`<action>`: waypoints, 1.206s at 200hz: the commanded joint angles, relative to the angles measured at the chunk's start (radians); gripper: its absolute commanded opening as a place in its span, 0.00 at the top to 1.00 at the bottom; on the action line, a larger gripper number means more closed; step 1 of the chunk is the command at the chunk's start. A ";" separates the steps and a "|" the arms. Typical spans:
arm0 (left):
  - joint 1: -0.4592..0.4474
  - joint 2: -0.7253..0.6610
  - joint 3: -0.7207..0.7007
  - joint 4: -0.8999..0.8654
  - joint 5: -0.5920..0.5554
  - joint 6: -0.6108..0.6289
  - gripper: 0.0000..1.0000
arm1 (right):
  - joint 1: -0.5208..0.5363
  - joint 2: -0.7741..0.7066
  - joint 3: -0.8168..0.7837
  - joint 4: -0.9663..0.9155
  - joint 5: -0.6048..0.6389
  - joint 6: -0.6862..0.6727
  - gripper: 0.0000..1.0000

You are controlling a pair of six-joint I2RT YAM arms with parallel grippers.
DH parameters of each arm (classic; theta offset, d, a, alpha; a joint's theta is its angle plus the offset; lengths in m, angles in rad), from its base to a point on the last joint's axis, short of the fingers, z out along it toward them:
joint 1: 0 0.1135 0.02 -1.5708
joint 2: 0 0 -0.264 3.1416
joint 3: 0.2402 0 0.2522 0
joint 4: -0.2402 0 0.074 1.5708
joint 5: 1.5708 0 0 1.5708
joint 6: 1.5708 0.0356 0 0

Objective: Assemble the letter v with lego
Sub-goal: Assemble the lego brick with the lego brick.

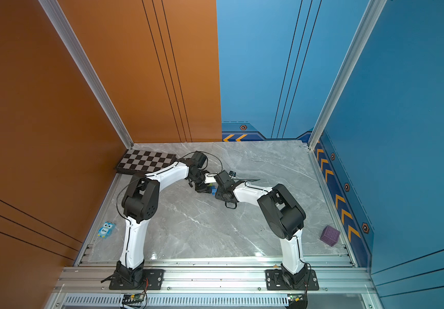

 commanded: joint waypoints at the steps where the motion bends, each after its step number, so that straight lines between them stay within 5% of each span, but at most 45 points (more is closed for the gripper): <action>1: -0.002 0.022 0.027 -0.028 0.016 -0.002 0.41 | 0.002 0.038 0.009 -0.041 0.003 0.005 0.90; 241: -0.005 0.024 0.016 -0.028 -0.010 0.003 0.53 | 0.006 0.049 0.014 -0.035 0.006 0.017 0.90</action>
